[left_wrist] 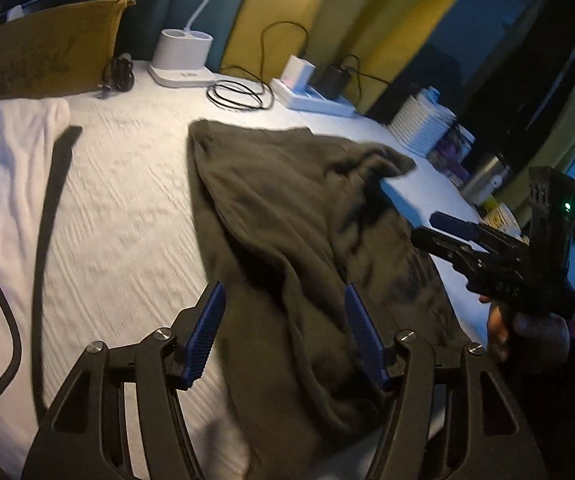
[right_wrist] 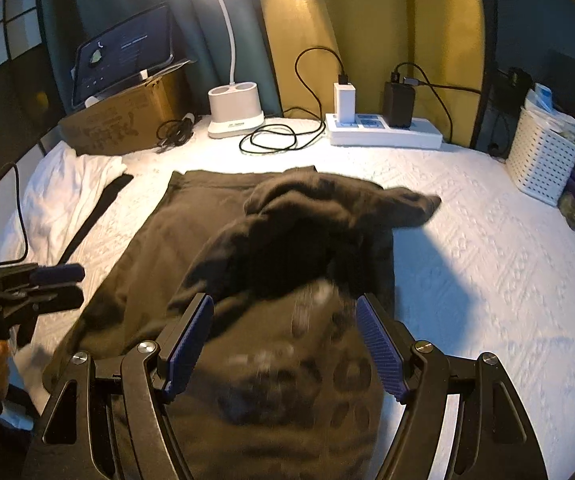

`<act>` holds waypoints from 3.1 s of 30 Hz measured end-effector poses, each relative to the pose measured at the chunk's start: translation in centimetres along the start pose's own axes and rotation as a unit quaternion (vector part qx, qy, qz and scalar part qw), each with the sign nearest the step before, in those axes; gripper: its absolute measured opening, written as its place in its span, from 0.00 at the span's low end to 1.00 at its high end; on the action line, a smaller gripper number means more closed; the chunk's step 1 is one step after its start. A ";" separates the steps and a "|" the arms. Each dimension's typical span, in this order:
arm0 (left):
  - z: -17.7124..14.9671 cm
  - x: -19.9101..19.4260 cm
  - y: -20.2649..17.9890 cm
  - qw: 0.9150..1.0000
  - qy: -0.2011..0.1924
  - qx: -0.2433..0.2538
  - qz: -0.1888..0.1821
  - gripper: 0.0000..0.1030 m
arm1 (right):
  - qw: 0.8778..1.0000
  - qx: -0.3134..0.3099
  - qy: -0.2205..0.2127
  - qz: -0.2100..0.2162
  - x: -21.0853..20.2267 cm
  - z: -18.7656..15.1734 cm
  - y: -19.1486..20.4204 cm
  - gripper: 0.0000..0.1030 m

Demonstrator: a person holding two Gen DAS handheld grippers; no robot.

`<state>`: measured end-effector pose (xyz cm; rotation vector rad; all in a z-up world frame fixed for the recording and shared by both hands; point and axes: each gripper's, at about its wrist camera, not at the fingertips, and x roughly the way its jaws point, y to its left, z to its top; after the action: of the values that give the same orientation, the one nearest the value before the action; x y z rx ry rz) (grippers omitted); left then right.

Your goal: Fold small clothes

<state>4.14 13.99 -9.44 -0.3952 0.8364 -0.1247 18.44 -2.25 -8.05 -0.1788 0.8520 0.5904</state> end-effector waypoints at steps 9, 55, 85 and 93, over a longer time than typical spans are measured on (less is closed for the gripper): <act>-3.8 -1.3 -3.8 0.998 0.000 0.060 -0.013 0.60 | 1.000 0.019 0.003 -0.013 -2.2 -4.0 -0.5 0.73; 3.7 2.9 0.4 0.994 -0.010 0.063 0.085 0.63 | 0.999 0.039 0.020 -0.019 -0.6 -3.8 -4.1 0.73; 10.8 9.4 5.7 0.993 -0.024 0.048 0.108 0.01 | 0.998 0.054 0.032 -0.022 4.8 1.4 -7.6 0.73; 11.2 7.6 3.2 0.989 -0.026 0.057 0.133 0.15 | 0.998 0.051 0.021 -0.022 3.8 1.4 -7.7 0.73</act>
<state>17.38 18.17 -9.26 -0.1758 0.8192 0.0849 25.57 -6.45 -10.58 -0.1168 0.9136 0.5011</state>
